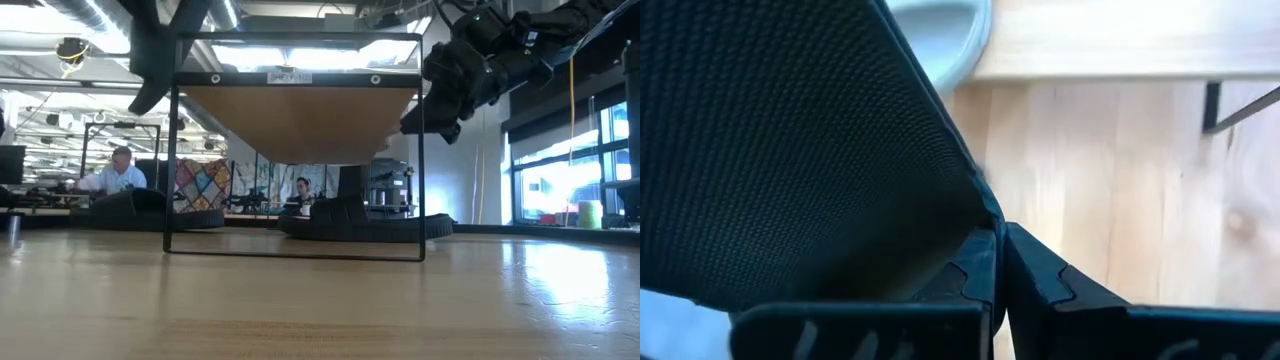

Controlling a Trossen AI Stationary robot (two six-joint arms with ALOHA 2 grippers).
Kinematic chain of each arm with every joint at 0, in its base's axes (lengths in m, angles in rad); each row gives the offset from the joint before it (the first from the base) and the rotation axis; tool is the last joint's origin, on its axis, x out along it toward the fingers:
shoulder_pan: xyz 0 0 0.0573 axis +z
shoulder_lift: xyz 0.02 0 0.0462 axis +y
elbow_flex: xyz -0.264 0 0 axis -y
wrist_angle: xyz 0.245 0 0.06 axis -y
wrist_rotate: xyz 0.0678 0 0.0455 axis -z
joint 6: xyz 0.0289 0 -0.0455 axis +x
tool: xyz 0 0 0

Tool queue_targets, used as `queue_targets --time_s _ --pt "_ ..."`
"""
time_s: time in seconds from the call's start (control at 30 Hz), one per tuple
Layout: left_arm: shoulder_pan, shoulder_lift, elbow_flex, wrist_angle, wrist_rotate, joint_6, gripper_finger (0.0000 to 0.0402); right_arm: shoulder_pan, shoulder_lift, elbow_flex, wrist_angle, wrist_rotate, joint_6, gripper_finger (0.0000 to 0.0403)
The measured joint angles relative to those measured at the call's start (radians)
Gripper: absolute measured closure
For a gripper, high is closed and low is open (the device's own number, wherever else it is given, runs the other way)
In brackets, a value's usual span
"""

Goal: Pick and place slides into the shelf
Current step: Put the bottom left black slide under the shelf

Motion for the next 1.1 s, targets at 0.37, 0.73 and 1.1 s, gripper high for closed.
queue_targets --time_s 0.37,0.73,1.1 --pt "-0.042 0.0 0.02 0.027 0.022 -0.024 0.0399 0.048 -0.02 0.053 0.008 -0.137 0.035 0.0303" --pt "-0.05 0.0 0.02 0.028 0.074 -0.032 0.0399 0.12 -0.02 0.125 0.004 -0.138 -0.054 0.0183" --pt "-0.05 0.0 0.02 0.038 0.133 -0.084 0.0399 0.205 -0.012 0.339 0.016 -0.068 -0.297 0.0101"
